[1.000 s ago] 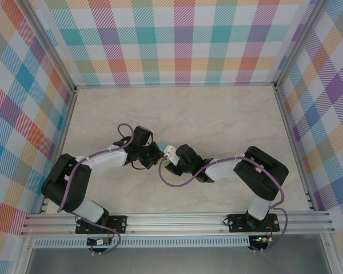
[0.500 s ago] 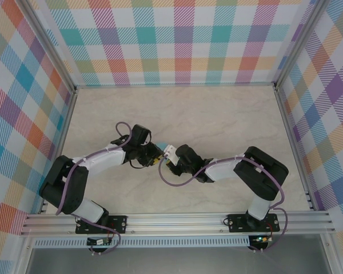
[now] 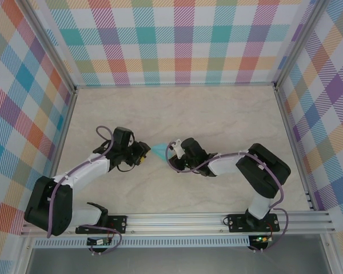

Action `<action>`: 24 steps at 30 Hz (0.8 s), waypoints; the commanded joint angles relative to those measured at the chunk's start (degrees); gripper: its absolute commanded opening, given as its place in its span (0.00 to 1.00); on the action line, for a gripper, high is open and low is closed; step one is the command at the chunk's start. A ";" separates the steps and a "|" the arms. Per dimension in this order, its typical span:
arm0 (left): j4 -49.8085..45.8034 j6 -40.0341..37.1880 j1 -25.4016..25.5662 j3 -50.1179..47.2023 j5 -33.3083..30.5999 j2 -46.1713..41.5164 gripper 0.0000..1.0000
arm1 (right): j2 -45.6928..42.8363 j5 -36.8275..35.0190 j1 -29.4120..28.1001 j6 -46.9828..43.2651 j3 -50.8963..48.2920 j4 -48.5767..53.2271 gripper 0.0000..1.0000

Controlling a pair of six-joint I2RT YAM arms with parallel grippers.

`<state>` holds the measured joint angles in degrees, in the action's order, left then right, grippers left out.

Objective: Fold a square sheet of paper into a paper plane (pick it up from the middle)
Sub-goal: Fold the wing for the fifth time at the center of the table.

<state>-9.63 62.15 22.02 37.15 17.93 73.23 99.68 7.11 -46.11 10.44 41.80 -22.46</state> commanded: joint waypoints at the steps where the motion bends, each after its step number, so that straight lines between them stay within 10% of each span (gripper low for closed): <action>1: 7.33 0.19 0.28 -3.21 2.05 -1.63 0.34 | 1.23 8.42 2.45 9.20 1.01 -1.15 0.15; 24: 23.34 -0.54 7.86 -3.73 5.29 11.31 0.19 | 5.79 20.50 6.11 19.86 3.43 -0.76 0.16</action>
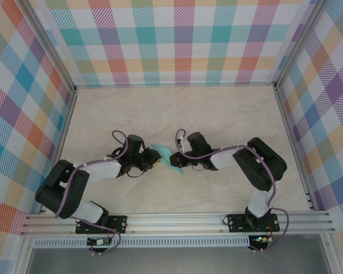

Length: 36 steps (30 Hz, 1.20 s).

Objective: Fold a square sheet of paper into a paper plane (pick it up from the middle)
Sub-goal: Fold the wing for the fifth time at the center of the table.

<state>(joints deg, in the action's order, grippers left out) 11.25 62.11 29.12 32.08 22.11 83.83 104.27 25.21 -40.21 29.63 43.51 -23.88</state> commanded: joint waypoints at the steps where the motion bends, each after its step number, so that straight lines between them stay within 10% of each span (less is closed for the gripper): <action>1: 2.70 -0.52 0.84 1.45 1.03 0.92 0.19 | 1.47 2.70 0.26 0.68 1.95 0.84 0.16; 36: 7.13 -2.41 1.20 3.17 0.01 7.13 0.08 | 6.52 6.53 0.30 -3.59 10.62 15.90 0.16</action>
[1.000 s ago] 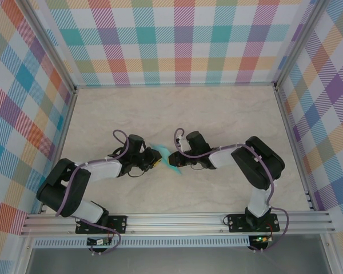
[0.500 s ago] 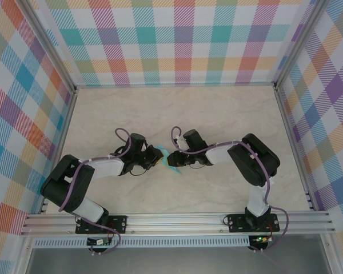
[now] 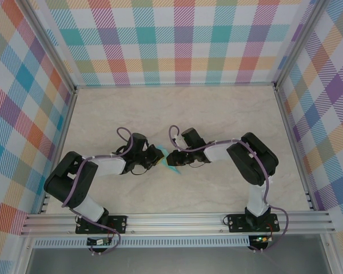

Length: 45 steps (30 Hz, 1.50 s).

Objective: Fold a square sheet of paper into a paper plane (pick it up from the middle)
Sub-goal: Fold the wing for the fifth time at the center of the table.

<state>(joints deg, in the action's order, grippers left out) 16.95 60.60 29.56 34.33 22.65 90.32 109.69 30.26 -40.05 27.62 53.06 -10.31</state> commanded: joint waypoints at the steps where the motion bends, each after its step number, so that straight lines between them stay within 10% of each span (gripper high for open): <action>1: 1.17 -0.87 0.76 1.00 -0.89 0.68 0.08 | 1.04 1.46 0.21 -1.60 1.15 2.52 0.17; 25: -2.88 -0.66 0.76 3.09 -2.97 3.52 0.05 | -8.69 -8.44 -0.89 -12.78 0.29 11.76 0.43; 45: -4.47 -0.50 0.76 2.17 -3.50 1.83 0.04 | -5.80 -8.19 -2.66 -14.73 2.89 12.56 0.29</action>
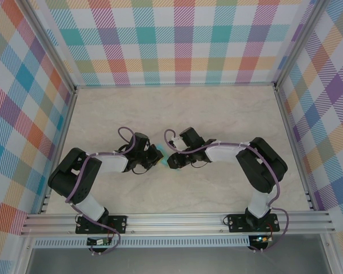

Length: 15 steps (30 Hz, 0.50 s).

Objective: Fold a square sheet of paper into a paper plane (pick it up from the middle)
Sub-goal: Fold the wing for the fifth time at the center of the table.

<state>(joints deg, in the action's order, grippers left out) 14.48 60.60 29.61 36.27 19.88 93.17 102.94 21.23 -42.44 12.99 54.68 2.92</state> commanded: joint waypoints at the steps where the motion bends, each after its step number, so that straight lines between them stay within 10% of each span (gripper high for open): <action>1: -2.15 -0.48 0.72 0.15 -0.76 -1.13 0.04 | 0.96 0.98 -0.29 0.13 1.10 -0.97 0.26; 15: -4.59 -2.24 0.72 -4.68 -2.15 -10.81 0.05 | 4.16 8.64 -0.19 6.34 -0.67 -5.66 0.11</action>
<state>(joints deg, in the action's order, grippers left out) 11.90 59.88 29.61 33.43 18.76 84.58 105.41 26.20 -42.44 16.99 54.65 -0.34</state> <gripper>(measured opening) 0.051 0.108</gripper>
